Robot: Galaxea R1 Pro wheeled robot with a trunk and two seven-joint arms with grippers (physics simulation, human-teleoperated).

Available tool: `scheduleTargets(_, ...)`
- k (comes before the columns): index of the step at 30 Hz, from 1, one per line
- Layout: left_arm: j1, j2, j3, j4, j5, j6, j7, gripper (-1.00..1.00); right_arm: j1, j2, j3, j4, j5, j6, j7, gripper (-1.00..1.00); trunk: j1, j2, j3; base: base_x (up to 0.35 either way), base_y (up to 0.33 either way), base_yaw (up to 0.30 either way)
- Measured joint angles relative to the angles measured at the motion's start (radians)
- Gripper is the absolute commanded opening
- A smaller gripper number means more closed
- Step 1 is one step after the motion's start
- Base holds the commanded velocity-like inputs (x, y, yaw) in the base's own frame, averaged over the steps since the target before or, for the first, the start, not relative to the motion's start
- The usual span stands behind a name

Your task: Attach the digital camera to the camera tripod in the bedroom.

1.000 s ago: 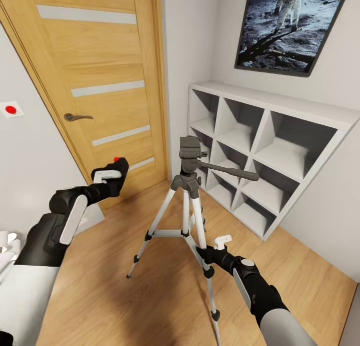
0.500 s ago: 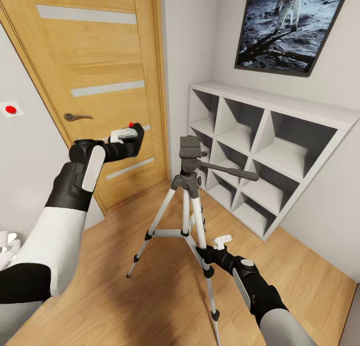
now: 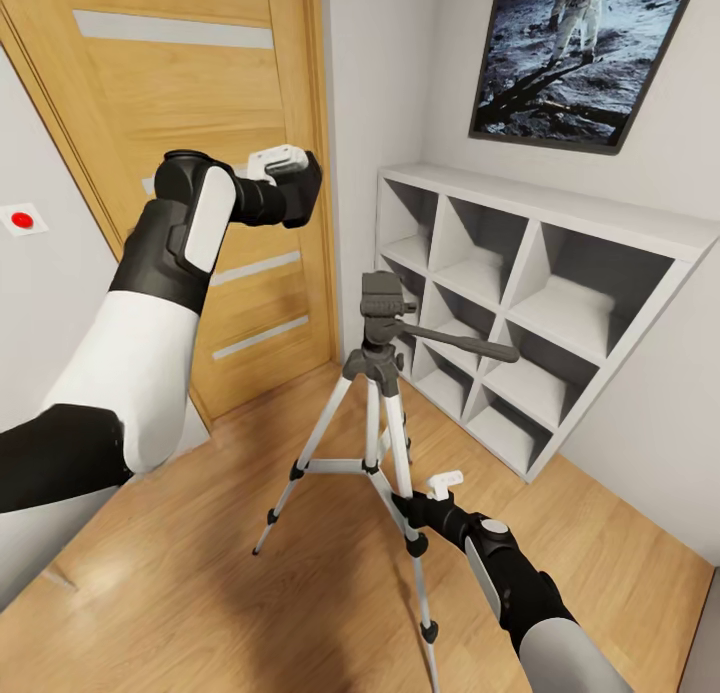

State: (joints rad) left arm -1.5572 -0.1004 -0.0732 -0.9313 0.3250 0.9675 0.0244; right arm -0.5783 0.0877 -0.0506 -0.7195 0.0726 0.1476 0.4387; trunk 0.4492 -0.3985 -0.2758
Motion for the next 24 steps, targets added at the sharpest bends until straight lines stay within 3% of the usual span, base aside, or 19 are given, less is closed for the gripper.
scheduleTargets(11, -0.018, -0.007, 0.002, -0.012, -0.016, -0.014, 0.019, -1.00, 0.000, -0.001, 0.001, 0.001, -0.001, -0.001, 0.001, -1.00, 0.000, 0.000, 0.000, 0.000, 0.000, 0.000)
scheduleTargets(15, -0.019, -0.009, 0.007, -0.063, -0.022, -0.029, 0.065, -1.00, 0.000, -0.001, 0.001, 0.001, -0.001, -0.002, 0.000, -1.00, 0.000, 0.000, 0.000, 0.000, 0.000, 0.000)
scheduleTargets(16, -0.019, -0.014, 0.005, -0.090, -0.029, -0.047, 0.106, -1.00, 0.000, -0.001, 0.000, 0.002, -0.001, -0.002, 0.000, -1.00, 0.000, 0.000, 0.000, 0.000, 0.000, 0.000)
scheduleTargets(24, -0.022, -0.014, 0.002, -0.150, -0.022, -0.108, 0.134, -1.00, 0.000, -0.001, 0.000, 0.003, -0.002, -0.003, 0.000, -1.00, 0.000, 0.000, 0.000, 0.000, 0.000, 0.000)
